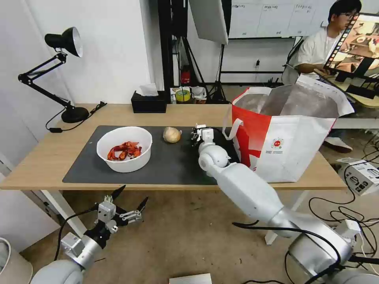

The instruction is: Pick up the trash from the table and place it into the takeout bag.

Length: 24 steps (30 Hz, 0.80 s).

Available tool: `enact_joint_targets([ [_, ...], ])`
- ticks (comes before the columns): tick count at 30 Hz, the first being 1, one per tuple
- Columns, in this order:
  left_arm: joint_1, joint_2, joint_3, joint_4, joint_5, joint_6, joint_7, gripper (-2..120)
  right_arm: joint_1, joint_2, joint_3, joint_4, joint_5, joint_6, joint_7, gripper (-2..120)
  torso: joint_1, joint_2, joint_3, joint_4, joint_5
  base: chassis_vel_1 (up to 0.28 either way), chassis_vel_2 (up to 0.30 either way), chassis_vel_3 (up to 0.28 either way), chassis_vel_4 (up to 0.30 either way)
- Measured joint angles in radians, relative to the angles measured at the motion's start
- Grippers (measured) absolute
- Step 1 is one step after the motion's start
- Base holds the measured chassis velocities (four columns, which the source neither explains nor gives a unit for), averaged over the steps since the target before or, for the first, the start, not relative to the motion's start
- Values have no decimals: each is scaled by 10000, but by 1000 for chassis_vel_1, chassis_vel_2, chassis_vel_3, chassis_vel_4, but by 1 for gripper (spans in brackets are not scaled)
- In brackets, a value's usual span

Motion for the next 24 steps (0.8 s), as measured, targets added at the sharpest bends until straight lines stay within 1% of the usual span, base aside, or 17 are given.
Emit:
enact_joint_targets([
  [1, 0, 0, 0, 0, 0, 0, 0, 100, 0, 0, 0, 0, 0, 0, 0, 0, 0, 0, 0, 0, 0, 0, 0, 0, 0],
  [4, 76, 45, -76, -63, -14, -1, -10, 100, -141, -499, -112, 973, 236, -8, 183, 0, 0, 0, 0, 0, 0, 0, 0, 0, 0],
  [5, 76, 45, -76, -63, -14, -1, -10, 100, -141, -499, -112, 973, 236, -8, 183, 0, 0, 0, 0, 0, 0, 0, 0, 0, 0],
  [6, 83, 45, -87, -77, -16, -1, -36, 100, -193, -651, -131, 1307, 329, -10, 270, 0, 0, 0, 0, -1, 0, 0, 0, 0, 0],
  [8, 122, 9, -86, -110, -10, -3, -217, 100, -308, -879, -138, 1863, 403, -14, 459, 0, 0, 0, 0, -2, 0, 0, 0, 0, 0],
  [9, 122, 9, -86, -110, -10, -3, -217, 100, -308, -879, -138, 1863, 403, -14, 459, 0, 0, 0, 0, -2, 0, 0, 0, 0, 0],
  [11, 168, -45, -72, -123, 24, -4, -263, 100, -390, -993, -138, 2216, 417, -22, 601, 0, 0, 0, 0, 0, -1, 0, 0, 0, 0],
  [12, 232, -91, -66, -136, 57, -7, -269, 100, -508, -1115, -123, 2580, 442, -32, 774, 0, 0, 0, 0, 1, 0, 0, 0, 0, 0],
  [13, 232, -91, -66, -136, 57, -7, -269, 100, -508, -1115, -123, 2580, 442, -32, 774, 0, 0, 0, 0, 1, 0, 0, 0, 0, 0],
  [16, 363, -116, -110, -178, 79, -25, -268, 100, -743, -1327, 11, 3230, 484, 4, 965, 0, 0, 0, 0, 1, 0, 0, 0, 0, 0],
  [17, 363, -116, -110, -178, 79, -25, -268, 100, -743, -1327, 11, 3230, 484, 4, 965, 0, 0, 0, 0, 1, 0, 0, 0, 0, 0],
  [19, 468, -66, -185, -214, 68, -28, -265, 100, -898, -1561, 147, 3682, 575, 170, 974, 0, -1, 0, 0, 1, 0, 0, 0, 0, 0],
  [20, 468, -66, -185, -214, 68, -28, -265, 100, -898, -1561, 147, 3682, 575, 170, 974, 0, -1, 0, 0, 1, 0, 0, 0, 0, 0],
  [23, 497, 26, -235, -232, 40, -28, -264, 100, -996, -2098, 363, 4373, 859, 295, 951, 0, 0, 0, 0, 0, 0, 0, 0, 0, 0],
  [24, 497, 26, -235, -232, 40, -28, -264, 100, -996, -2098, 363, 4373, 859, 295, 951, 0, 0, 0, 0, 0, 0, 0, 0, 0, 0],
])
